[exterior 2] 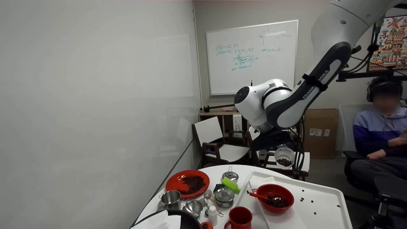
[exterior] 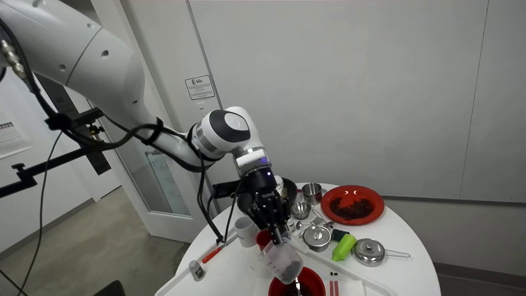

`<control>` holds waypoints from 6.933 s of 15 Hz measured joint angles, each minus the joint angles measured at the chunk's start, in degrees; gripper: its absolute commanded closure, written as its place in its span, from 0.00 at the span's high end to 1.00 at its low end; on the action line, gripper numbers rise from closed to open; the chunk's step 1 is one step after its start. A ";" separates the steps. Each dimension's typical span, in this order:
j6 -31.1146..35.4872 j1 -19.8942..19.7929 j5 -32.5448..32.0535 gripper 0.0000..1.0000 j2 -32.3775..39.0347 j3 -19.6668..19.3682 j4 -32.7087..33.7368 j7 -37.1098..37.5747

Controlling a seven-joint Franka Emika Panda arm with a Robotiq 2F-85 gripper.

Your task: Pour the contents of the cup into the bowl

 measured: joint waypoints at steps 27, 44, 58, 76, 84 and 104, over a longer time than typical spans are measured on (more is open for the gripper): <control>-20.89 4.71 -4.81 0.09 3.27 -0.12 8.62 21.14; -28.92 9.26 -8.51 0.11 18.69 2.08 14.73 30.05; -35.30 9.25 -12.21 0.11 25.95 1.13 23.50 38.25; -42.88 9.90 -15.47 0.11 28.98 1.08 27.21 47.28; -44.17 12.27 -15.86 0.11 29.61 -1.40 28.13 48.78; -44.17 18.12 -15.53 0.11 32.26 -8.48 29.57 48.78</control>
